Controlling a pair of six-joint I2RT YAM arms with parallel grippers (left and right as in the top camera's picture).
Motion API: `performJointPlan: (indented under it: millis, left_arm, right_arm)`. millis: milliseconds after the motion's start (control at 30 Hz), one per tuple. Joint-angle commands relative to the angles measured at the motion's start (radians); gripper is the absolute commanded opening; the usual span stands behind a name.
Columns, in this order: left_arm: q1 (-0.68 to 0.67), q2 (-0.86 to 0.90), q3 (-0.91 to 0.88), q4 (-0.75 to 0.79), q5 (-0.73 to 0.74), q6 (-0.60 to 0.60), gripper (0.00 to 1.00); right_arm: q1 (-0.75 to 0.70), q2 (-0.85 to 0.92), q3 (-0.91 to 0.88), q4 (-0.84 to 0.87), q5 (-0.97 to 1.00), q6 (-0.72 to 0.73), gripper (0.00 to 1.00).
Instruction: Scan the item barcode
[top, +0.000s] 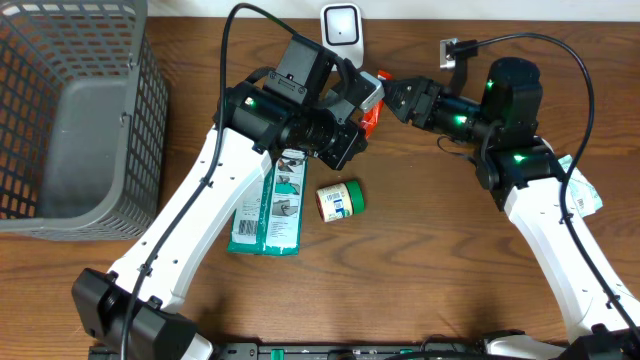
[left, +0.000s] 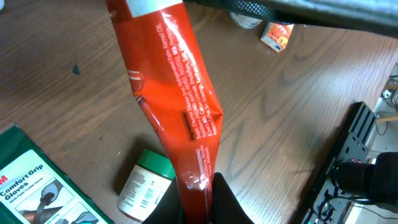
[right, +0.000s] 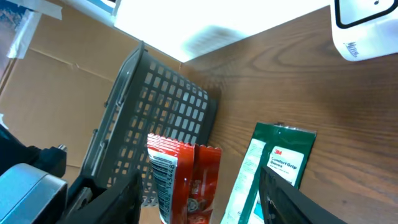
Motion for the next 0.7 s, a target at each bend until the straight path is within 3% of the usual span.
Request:
performJointPlan:
  millis: [0, 33, 333, 500, 533, 600, 667]
  left_arm:
    - [0.002, -0.009, 0.016, -0.004, -0.009, 0.021, 0.07]
    - [0.002, -0.009, 0.016, -0.004, -0.009, 0.021, 0.07]
    - [0.002, -0.009, 0.016, -0.005, -0.009, 0.021, 0.07]
    - [0.002, -0.009, 0.016, -0.011, -0.009, 0.029, 0.07]
    - [0.002, -0.009, 0.016, -0.012, -0.009, 0.034, 0.07]
    - [0.002, -0.009, 0.016, -0.011, -0.010, 0.047, 0.07]
    - [0.002, -0.009, 0.016, -0.011, -0.016, 0.077, 0.07]
  right_arm:
    - [-0.027, 0.002, 0.000, -0.002, 0.003, -0.035, 0.51]
    - [-0.030, 0.002, 0.000, -0.001, -0.004, -0.034, 0.49]
    - [-0.040, 0.002, 0.000, 0.000, -0.011, -0.035, 0.01]
    - [-0.065, 0.002, 0.000, -0.002, -0.010, -0.040, 0.03]
    - [-0.073, 0.002, 0.000, -0.006, -0.010, -0.050, 0.12]
    - [-0.094, 0.001, 0.000, -0.019, -0.010, -0.073, 0.38]
    - [-0.124, 0.001, 0.000, -0.025, -0.018, -0.080, 0.46]
